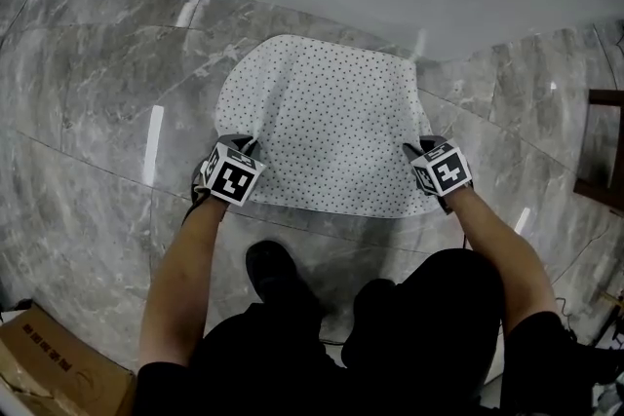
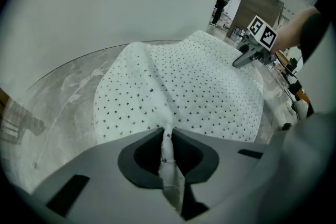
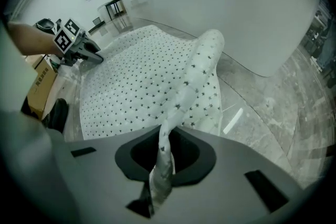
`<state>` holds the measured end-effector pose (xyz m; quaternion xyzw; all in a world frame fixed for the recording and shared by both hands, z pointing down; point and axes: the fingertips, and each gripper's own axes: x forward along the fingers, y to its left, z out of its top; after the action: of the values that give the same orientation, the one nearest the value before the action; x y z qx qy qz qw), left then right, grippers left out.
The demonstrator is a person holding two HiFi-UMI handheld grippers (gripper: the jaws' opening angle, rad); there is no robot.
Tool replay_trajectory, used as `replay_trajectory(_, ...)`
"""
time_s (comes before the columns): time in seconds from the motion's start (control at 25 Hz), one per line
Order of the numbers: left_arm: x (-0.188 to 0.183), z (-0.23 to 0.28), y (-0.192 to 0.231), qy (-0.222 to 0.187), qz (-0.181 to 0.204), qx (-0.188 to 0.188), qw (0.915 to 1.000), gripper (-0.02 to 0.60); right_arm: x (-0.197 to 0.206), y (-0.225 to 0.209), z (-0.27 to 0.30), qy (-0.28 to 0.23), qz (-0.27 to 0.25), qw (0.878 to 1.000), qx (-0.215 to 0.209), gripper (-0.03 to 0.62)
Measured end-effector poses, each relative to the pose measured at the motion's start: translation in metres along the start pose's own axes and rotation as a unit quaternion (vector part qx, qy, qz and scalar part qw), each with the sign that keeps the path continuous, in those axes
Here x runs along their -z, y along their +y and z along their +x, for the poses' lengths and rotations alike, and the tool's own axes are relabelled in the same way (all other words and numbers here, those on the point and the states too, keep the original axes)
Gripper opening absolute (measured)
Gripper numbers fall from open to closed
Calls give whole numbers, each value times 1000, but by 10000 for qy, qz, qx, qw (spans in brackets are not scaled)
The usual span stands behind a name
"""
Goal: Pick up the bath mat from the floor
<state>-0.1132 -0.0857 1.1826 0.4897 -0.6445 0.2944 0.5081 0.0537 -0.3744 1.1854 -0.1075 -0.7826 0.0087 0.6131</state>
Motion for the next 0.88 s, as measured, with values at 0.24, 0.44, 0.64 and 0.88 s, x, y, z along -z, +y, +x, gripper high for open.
replay_trajectory(0.24, -7, -10, 4, -426, -597, 181, 9971, 35, -6, 0, -13, -299, 203, 9991, -217, 41)
replay_trajectory(0.44, -23, -23, -1, -764, -608, 223, 9950, 35, -22, -13, -25, -616, 270, 9977, 40, 40)
replay_trajectory(0.64, -33, -37, 2, -994, -565, 114, 9934, 35, -46, -14, -34, -960, 145, 9949, 260, 40)
replay_trajectory(0.88, -37, -57, 8, -1035, -636, -16, 9926, 35, -63, -1, -41, -1260, 300, 9914, 195, 40)
